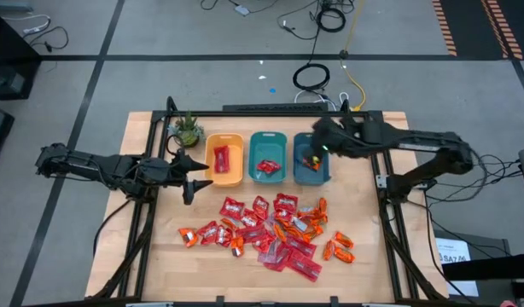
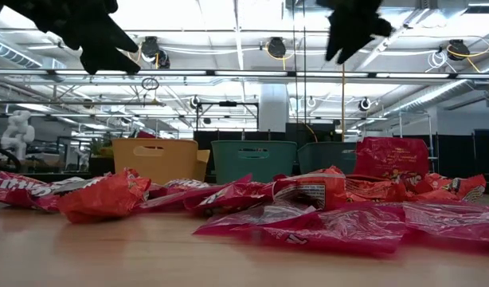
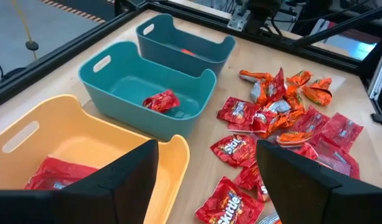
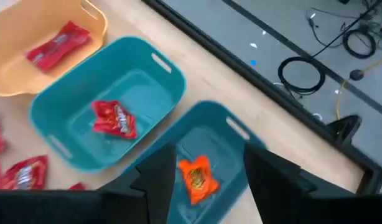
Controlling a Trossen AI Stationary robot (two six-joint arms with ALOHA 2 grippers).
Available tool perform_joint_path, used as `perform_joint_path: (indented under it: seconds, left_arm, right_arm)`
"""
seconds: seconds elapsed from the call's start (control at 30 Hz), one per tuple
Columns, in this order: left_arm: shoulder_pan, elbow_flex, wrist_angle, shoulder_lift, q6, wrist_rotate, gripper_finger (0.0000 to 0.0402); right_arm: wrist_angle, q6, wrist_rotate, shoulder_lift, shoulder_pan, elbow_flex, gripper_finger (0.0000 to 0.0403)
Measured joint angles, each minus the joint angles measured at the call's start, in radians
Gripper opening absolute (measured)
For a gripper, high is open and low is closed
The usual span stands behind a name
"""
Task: Sort candy
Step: Put the red candy into the top left yellow bin
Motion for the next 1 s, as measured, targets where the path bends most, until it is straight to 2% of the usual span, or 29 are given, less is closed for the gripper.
perform_joint_path:
  seconds: [0.27,0.5,0.73,1.0]
  left_arm:
    - [-0.023,0.005,0.035,0.119,0.0,0.056,0.0279]
    - [-0.054,0.113,0.033,0.319,0.008,0.051,0.0279]
    - [-0.082,0.254,0.021,0.513,0.007,0.011,0.0279]
    - [-0.161,0.511,-0.045,0.79,0.003,-0.062,0.0279]
  right_arm:
    - [0.025,0.466,0.001,-0.2,0.259,-0.298,0.018]
    - [0.065,0.77,0.001,-0.245,0.478,-0.487,0.018]
    - [0.045,0.889,0.022,-0.245,0.631,-0.55,0.018]
    - [-0.054,0.929,0.029,-0.245,0.759,-0.55,0.018]
